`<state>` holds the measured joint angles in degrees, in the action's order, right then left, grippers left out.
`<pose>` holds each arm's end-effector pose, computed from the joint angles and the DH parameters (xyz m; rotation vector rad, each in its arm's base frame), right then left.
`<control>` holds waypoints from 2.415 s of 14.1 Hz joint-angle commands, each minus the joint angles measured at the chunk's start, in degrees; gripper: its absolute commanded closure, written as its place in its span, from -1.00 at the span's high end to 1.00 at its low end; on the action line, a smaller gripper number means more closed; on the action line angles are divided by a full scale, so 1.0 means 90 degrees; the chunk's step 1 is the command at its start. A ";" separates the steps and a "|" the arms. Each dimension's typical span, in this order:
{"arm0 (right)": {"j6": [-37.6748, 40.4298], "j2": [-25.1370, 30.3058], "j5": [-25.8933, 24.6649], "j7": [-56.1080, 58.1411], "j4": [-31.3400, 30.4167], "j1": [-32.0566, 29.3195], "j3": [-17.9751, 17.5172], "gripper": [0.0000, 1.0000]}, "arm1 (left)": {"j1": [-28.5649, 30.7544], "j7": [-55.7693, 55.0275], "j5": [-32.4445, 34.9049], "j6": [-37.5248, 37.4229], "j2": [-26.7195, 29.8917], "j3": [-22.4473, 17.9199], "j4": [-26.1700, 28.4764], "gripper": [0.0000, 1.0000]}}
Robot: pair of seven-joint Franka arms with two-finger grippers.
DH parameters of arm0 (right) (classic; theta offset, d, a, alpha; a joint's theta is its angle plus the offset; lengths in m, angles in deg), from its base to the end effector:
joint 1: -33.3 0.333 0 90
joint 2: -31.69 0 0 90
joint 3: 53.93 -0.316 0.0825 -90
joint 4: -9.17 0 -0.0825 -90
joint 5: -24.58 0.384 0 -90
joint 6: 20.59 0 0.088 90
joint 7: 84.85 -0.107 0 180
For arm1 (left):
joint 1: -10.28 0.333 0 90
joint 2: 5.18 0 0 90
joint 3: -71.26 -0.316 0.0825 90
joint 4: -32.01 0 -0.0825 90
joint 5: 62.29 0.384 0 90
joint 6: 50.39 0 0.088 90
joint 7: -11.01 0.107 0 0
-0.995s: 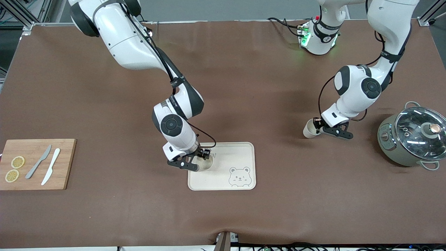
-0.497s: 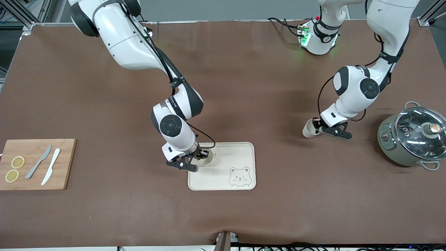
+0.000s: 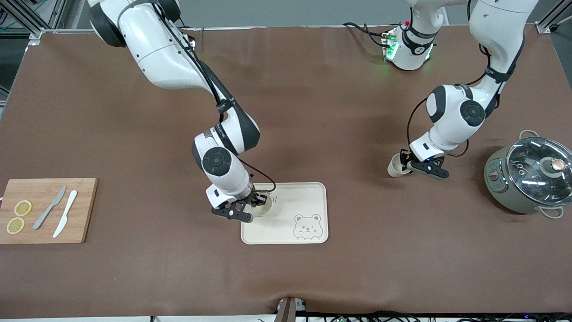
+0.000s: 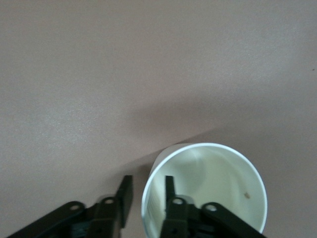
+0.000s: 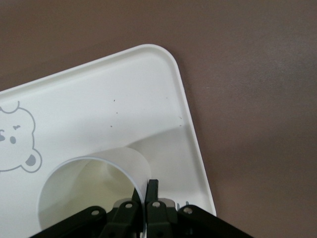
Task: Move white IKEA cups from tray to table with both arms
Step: 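Open the left gripper by the pot while the right gripper carries its cup, then set the cup beside the cutting board and open the right gripper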
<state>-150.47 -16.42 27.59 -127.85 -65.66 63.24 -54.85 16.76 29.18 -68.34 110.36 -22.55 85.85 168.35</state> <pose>0.6513 0.3873 0.2475 -3.0007 0.3758 -0.0976 0.5135 -0.0715 0.2114 2.9854 -0.5203 0.2104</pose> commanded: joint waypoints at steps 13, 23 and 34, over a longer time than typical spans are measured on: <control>0.2790 0.2902 0.0300 0.4158 -0.1234 -0.2094 -0.0025 -1.00 | 0.0004 -0.2553 0.0436 -0.4586 0.0798 0.0058 -0.3620 1.00; 0.0429 0.2864 0.0300 0.7012 -0.3003 -0.3394 -0.0025 -1.00 | -0.0192 -0.2430 0.1074 -0.7636 0.0455 -0.0010 -0.6780 1.00; -0.1613 0.1966 0.0300 0.7306 -0.3697 -0.3493 -0.0025 -1.00 | -0.1560 -0.2126 0.0703 -0.7705 0.0533 -0.1729 -0.6770 1.00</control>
<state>-162.57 0.92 29.25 -63.72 -96.99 32.66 -54.29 4.30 9.14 -60.74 42.40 -17.64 72.20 108.77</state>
